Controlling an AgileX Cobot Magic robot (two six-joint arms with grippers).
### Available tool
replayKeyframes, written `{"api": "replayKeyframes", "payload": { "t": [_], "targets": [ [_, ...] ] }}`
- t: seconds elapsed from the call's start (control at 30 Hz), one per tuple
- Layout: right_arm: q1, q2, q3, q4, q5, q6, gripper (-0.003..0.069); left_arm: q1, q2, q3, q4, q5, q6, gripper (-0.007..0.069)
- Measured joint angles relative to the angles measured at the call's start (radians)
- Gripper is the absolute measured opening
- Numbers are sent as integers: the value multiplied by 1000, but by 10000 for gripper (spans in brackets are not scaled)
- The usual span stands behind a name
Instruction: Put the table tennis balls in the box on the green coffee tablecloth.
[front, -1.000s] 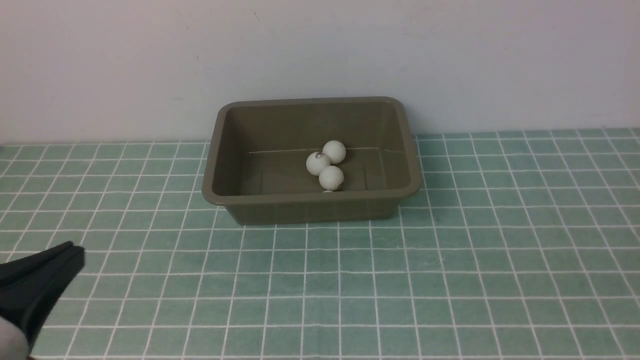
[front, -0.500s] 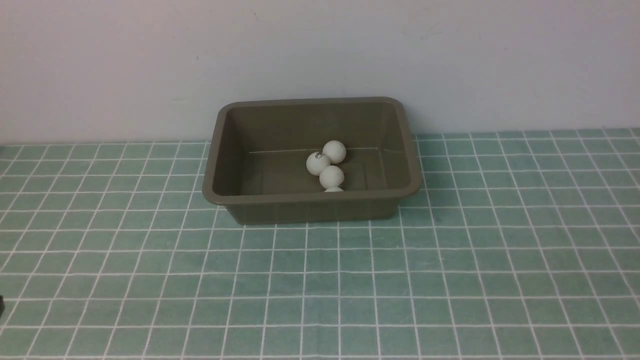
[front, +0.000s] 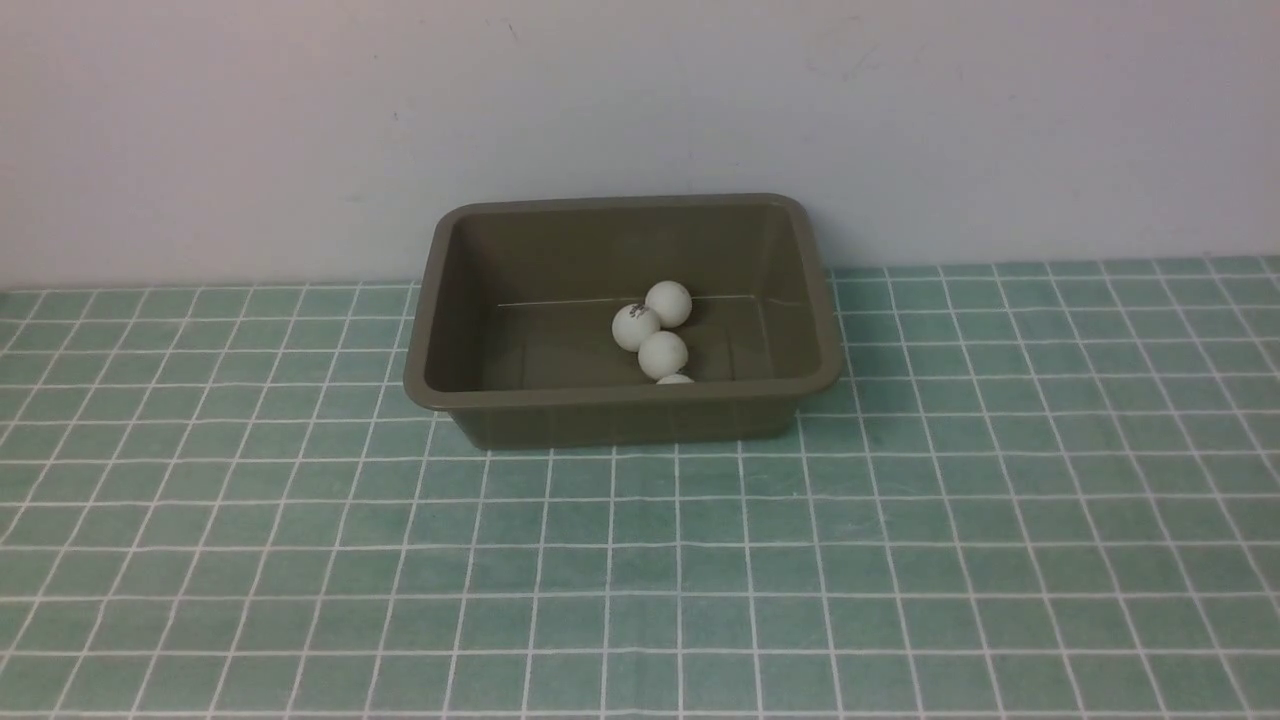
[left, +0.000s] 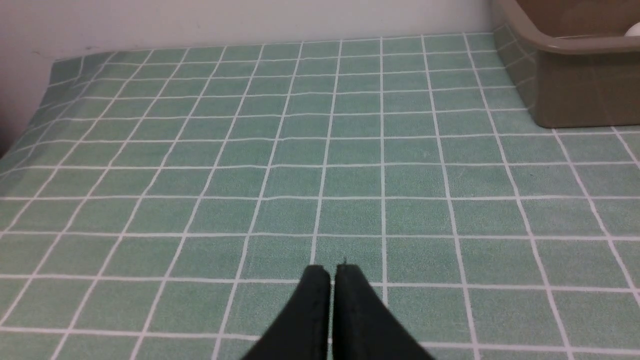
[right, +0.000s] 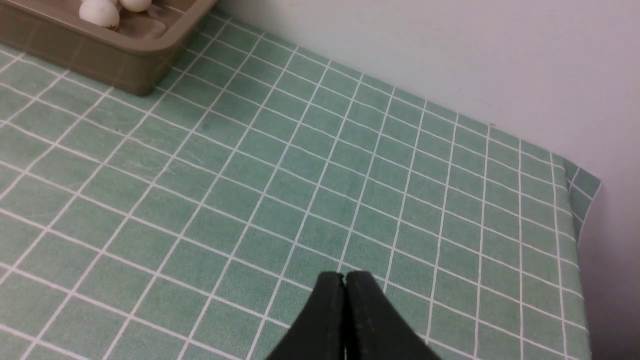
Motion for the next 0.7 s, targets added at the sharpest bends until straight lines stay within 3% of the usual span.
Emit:
{"api": "replayKeyframes", "payload": {
  "t": [0.23,0.3,0.5,0.7],
  "targets": [
    [-7,0,0,0,-2,1,-18,0,0,0,0,0,0,-4],
    [-52,-1,5,59,-40,37,-18,0,0,0,0,0,0,-4],
    [-203,-97,190,235,-364,82,-18,0,0,0,0,0,0,-4],
    [-265,-272,434,287,-554,85,-18,0,0,0,0,1,0,-4]
  ]
}}
